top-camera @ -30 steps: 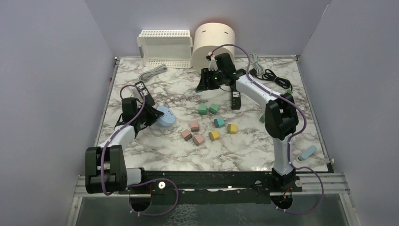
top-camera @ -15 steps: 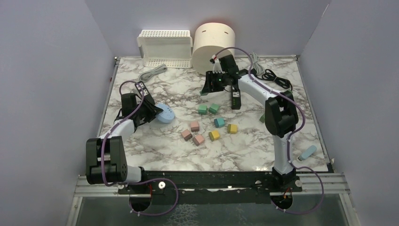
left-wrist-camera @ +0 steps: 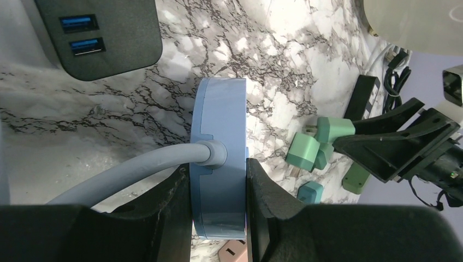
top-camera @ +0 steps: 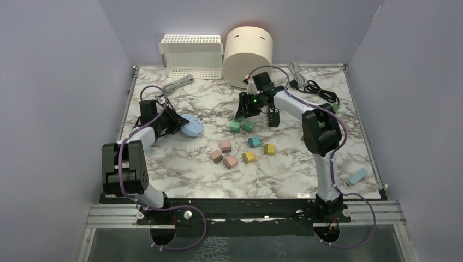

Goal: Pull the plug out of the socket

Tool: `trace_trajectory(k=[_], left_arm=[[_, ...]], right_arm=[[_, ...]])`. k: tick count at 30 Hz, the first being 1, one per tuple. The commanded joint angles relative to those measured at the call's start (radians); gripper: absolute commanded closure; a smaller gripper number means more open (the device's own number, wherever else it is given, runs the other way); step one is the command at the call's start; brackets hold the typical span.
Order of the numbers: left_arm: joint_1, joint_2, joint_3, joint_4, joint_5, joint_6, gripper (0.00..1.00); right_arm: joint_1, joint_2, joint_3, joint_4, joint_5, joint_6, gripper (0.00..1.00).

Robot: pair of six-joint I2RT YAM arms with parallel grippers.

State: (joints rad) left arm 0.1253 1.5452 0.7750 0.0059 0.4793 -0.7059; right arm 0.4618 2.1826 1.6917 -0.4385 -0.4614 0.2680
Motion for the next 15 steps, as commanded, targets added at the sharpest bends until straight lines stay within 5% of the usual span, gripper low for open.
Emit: trace_trajectory(k=[1, 9, 15], left_arm=[[0.009, 0.055, -0.031, -0.063, 0.021, 0.030, 0.90], [0.009, 0.005, -0.055, -0.074, -0.030, 0.030, 0.59], [0.011, 0.001, -0.028, -0.133, -0.058, 0.049, 0.45]], right_arm=[[-0.012, 0.002, -0.039, 0.015, -0.040, -0.008, 0.64], [-0.022, -0.013, -0.083, 0.031, -0.015, -0.008, 0.47], [-0.029, -0.027, -0.081, 0.033, 0.020, -0.020, 0.39]])
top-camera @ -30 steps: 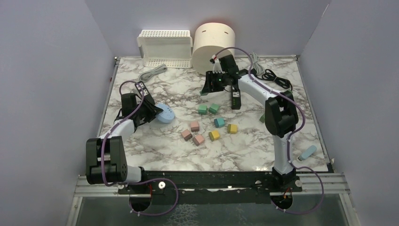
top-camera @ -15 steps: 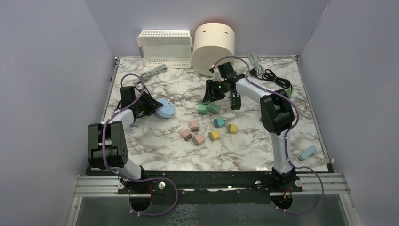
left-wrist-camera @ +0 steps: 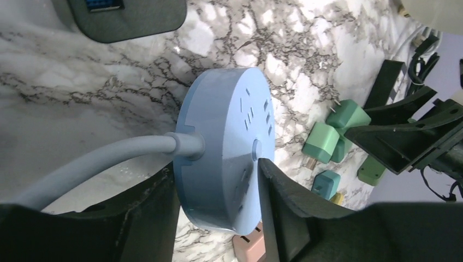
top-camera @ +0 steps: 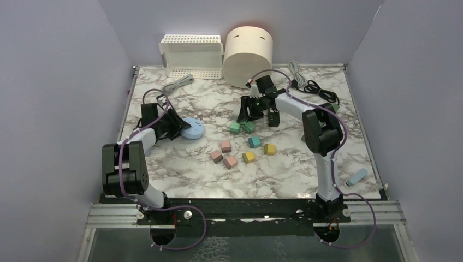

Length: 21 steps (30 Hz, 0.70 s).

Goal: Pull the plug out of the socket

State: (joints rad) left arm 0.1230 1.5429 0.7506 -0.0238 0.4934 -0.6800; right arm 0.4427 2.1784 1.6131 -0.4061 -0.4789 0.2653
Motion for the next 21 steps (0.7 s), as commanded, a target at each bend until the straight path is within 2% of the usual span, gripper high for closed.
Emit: trace_trajectory(k=[1, 5, 13, 14, 15, 19, 21], left_arm=[[0.013, 0.003, 0.000, -0.112, -0.076, 0.025, 0.42], [0.013, -0.014, 0.005, -0.137, -0.088, 0.028, 0.25], [0.013, -0.076, 0.041, -0.198, -0.106, 0.056, 0.18], [0.013, -0.083, 0.047, -0.206, -0.107, 0.060, 0.14], [0.013, -0.091, 0.056, -0.214, -0.109, 0.065, 0.03], [0.013, -0.119, 0.092, -0.233, -0.112, 0.101, 0.01], [0.012, -0.129, 0.123, -0.231, -0.094, 0.144, 0.01]], right_arm=[[-0.011, -0.025, 0.001, 0.000, 0.040, -0.018, 0.39], [-0.018, -0.038, 0.003, 0.014, 0.043, -0.022, 0.38], [-0.030, -0.104, -0.009, 0.082, 0.057, -0.029, 0.38], [-0.031, -0.114, -0.009, 0.092, 0.056, -0.030, 0.38], [-0.033, -0.122, -0.007, 0.099, 0.054, -0.032, 0.38], [-0.037, -0.162, 0.005, 0.104, 0.052, -0.052, 0.37], [-0.038, -0.194, -0.005, 0.113, 0.057, -0.060, 0.30]])
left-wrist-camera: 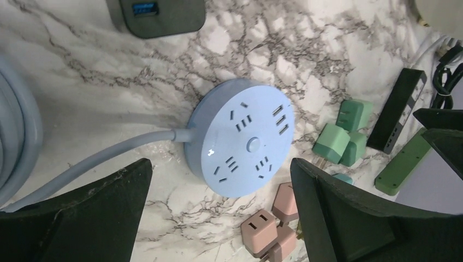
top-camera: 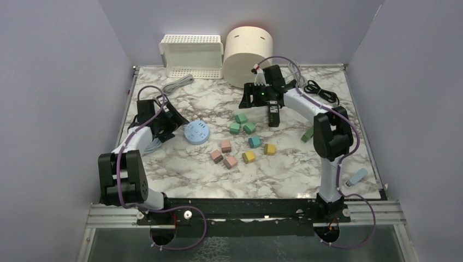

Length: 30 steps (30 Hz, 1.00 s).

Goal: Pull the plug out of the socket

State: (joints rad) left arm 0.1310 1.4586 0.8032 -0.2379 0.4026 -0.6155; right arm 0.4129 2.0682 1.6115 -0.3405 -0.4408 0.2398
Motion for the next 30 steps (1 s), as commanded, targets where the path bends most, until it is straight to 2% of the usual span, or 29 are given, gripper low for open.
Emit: trace_trajectory(k=[1, 2, 3, 4, 9, 10, 11, 16, 20, 23, 30], left_arm=[[0.004, -0.050, 0.092, -0.018, 0.009, 0.110, 0.01], [0.004, -0.058, 0.112, -0.019, 0.016, 0.141, 0.01], [0.001, -0.067, 0.131, -0.024, 0.016, 0.168, 0.01], [-0.003, -0.077, 0.152, -0.030, 0.007, 0.188, 0.01], [-0.066, -0.127, 0.191, -0.031, -0.095, 0.239, 0.01], [-0.082, -0.140, 0.197, -0.030, -0.130, 0.254, 0.01], [-0.094, -0.155, 0.201, -0.021, -0.151, 0.270, 0.01], [-0.128, -0.314, 0.093, 0.212, -0.160, 0.306, 0.01], [-0.136, -0.404, 0.000, 0.396, -0.111, 0.290, 0.01], [-0.158, -0.442, -0.032, 0.460, -0.108, 0.317, 0.01], [-0.230, -0.528, -0.126, 0.572, -0.280, 0.452, 0.01]], right_arm=[[-0.011, -0.104, -0.018, 0.065, 0.015, -0.038, 0.29], [-0.011, -0.125, -0.032, 0.083, 0.008, -0.041, 0.27], [-0.013, -0.146, -0.048, 0.101, 0.008, -0.040, 0.18], [-0.014, -0.174, -0.064, 0.122, 0.005, -0.037, 0.16], [-0.019, -0.292, -0.161, 0.226, 0.005, -0.013, 0.15], [-0.019, -0.325, -0.195, 0.254, 0.011, -0.003, 0.12], [-0.019, -0.360, -0.240, 0.292, 0.030, 0.014, 0.01], [-0.019, -0.546, -0.455, 0.442, 0.204, 0.097, 0.00], [-0.020, -0.669, -0.568, 0.451, 0.380, 0.197, 0.00], [-0.019, -0.775, -0.661, 0.457, 0.465, 0.210, 0.00], [-0.019, -1.009, -0.859, 0.478, 0.660, 0.185, 0.00]])
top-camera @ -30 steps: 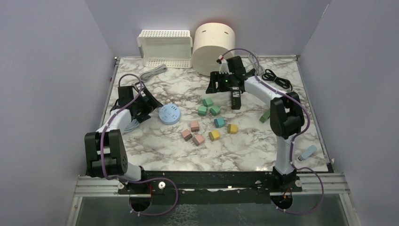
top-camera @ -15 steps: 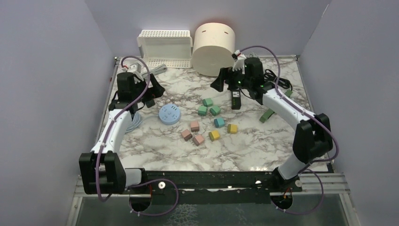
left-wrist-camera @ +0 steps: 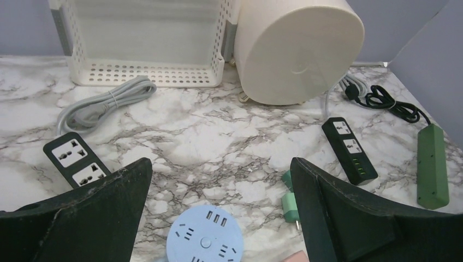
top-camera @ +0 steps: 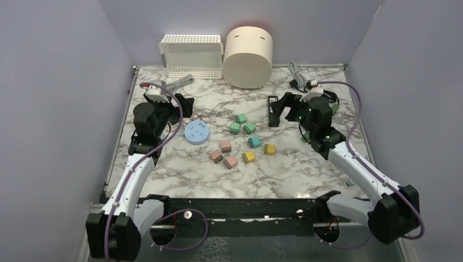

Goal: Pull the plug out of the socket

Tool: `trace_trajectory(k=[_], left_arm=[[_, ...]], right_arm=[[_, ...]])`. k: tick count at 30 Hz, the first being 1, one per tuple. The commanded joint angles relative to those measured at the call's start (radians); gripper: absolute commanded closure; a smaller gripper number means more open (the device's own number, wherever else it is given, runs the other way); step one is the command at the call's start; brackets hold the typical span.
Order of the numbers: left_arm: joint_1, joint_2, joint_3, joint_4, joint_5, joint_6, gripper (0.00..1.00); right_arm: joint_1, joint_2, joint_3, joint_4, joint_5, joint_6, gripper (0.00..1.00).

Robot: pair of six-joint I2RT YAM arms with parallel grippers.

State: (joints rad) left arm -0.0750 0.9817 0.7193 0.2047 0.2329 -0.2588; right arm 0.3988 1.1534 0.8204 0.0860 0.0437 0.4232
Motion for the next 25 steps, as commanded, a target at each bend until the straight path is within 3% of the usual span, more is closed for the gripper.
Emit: trace_trajectory(k=[1, 8, 25], left_arm=[[-0.028, -0.066, -0.058, 0.155, -0.111, 0.112, 0.01], [-0.047, -0.122, -0.163, 0.314, -0.057, 0.218, 0.01], [-0.051, -0.155, -0.195, 0.351, -0.036, 0.209, 0.01]], right_arm=[[-0.005, -0.121, -0.095, 0.066, 0.193, -0.013, 0.00], [-0.005, -0.232, -0.208, 0.113, 0.289, -0.029, 0.00], [-0.005, -0.215, -0.179, 0.089, 0.226, -0.046, 0.00]])
